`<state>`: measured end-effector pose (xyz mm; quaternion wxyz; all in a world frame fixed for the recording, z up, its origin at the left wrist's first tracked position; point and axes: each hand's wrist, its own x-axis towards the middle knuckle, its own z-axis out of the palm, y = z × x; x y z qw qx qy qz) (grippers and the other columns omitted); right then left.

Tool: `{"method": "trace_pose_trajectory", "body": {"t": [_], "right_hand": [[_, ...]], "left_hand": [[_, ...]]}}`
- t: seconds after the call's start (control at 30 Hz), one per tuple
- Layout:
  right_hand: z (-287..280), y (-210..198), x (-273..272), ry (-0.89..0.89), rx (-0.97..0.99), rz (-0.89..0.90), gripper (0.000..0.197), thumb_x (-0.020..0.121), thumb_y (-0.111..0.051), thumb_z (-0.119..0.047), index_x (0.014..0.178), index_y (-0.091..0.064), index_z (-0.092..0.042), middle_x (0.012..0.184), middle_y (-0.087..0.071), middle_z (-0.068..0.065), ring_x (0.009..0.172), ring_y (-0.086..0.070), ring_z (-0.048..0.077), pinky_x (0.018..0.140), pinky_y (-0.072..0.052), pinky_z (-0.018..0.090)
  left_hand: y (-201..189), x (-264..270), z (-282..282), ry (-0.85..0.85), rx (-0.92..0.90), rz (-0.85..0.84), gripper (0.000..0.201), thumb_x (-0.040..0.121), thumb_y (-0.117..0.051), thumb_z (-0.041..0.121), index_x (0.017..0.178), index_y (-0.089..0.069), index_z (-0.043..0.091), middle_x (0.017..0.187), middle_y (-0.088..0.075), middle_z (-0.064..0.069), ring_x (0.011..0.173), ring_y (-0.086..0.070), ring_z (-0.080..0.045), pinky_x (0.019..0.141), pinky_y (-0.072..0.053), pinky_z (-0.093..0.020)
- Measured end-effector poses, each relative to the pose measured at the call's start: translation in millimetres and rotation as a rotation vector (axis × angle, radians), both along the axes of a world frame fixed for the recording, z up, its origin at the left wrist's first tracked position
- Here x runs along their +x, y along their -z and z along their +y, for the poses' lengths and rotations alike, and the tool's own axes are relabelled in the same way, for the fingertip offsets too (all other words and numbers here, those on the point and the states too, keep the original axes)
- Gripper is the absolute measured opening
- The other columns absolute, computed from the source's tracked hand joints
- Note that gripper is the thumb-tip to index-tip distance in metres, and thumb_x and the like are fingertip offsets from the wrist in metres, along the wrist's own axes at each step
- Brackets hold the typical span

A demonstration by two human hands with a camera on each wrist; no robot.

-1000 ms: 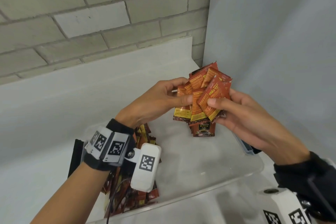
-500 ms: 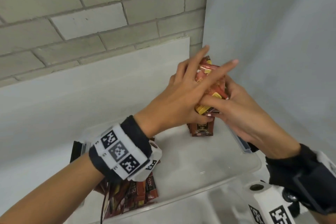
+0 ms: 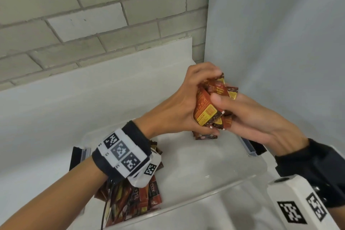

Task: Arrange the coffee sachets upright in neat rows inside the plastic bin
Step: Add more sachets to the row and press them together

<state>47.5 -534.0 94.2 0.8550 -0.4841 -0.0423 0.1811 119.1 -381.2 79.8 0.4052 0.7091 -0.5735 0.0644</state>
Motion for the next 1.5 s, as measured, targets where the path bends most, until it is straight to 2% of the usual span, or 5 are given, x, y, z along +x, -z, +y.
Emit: {"method": "trace_pose_trajectory", "body": {"t": [0.2,0.37,0.63,1.03,1.5], "right_hand": [[3,-1,5,0.138,-0.226,0.045,0.084,0.069,-0.082,-0.012,0.138,-0.036,-0.003,0.118,-0.065,0.019,0.104,-0.068,0.025,0.071,-0.056,0.026],[10,-5,-1,0.087,-0.288,-0.005,0.040,0.079,-0.069,-0.010,0.118,-0.062,-0.007,0.103,-0.073,0.009,0.098,-0.070,0.018,0.072,-0.054,0.021],[6,-5,2,0.019,-0.043,0.079,0.042,0.064,-0.071,-0.039,0.100,-0.074,-0.017,0.109,-0.072,0.011,0.101,-0.070,0.019,0.075,-0.057,0.028],[19,-7,1,0.226,-0.134,0.119,0.073,0.066,-0.067,-0.048,0.123,-0.054,-0.005,0.105,-0.072,0.012,0.099,-0.071,0.022,0.078,-0.059,0.032],[12,0,2,0.095,-0.078,0.208,0.089,0.052,-0.087,-0.025,0.129,-0.042,-0.019,0.117,-0.062,0.009,0.102,-0.069,0.022,0.072,-0.057,0.034]], "left_hand": [[15,-10,6,-0.134,0.216,0.076,0.121,0.057,-0.082,0.048,0.143,0.002,0.038,0.139,-0.013,0.014,0.140,-0.014,-0.017,0.113,-0.027,-0.050],[16,-11,7,-0.154,0.090,0.229,0.110,0.064,-0.081,0.034,0.139,-0.001,0.044,0.130,-0.016,0.033,0.131,-0.032,-0.022,0.103,-0.040,-0.050],[10,-10,7,-0.047,-0.044,0.317,0.102,0.065,-0.084,0.019,0.140,-0.017,0.038,0.129,-0.031,-0.007,0.118,-0.050,-0.021,0.096,-0.049,-0.041],[5,-14,-1,-0.143,-0.051,0.274,0.085,0.064,-0.084,0.026,0.129,-0.039,-0.004,0.127,-0.043,-0.015,0.121,-0.046,-0.019,0.103,-0.042,-0.035],[14,-15,-5,0.056,-0.075,0.199,0.109,0.053,-0.093,0.010,0.135,-0.022,0.022,0.131,-0.034,-0.030,0.125,-0.046,-0.029,0.106,-0.040,-0.037]]}}
